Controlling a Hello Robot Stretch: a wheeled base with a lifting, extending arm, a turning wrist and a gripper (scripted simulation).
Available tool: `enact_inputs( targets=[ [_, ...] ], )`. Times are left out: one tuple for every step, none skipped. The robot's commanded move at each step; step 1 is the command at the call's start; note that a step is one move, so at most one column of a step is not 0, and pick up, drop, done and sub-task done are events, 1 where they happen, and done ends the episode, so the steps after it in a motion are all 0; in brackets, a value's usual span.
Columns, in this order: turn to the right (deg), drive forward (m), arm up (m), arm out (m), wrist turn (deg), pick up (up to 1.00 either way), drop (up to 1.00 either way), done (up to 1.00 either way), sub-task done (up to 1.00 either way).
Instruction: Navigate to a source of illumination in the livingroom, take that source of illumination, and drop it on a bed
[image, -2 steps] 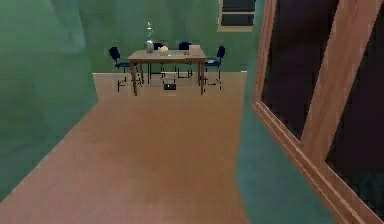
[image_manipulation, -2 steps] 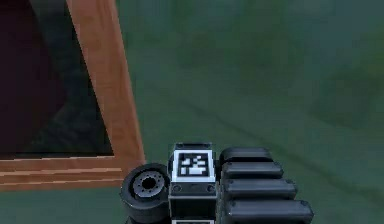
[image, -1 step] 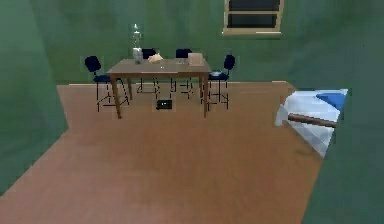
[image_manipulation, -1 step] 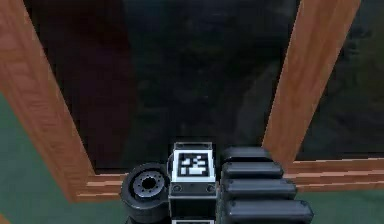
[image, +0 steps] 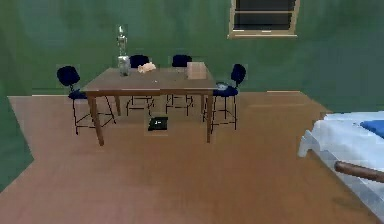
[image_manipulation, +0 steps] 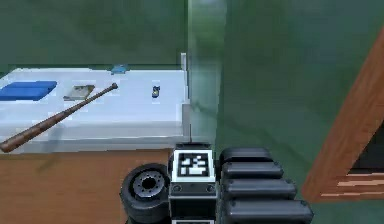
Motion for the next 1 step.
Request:
enact_inputs(
  targets=[
    [45.0, 0.0, 0.0, 0.0, 0.0, 0.0, 0.0, 0.0, 0.0]
  ],
)
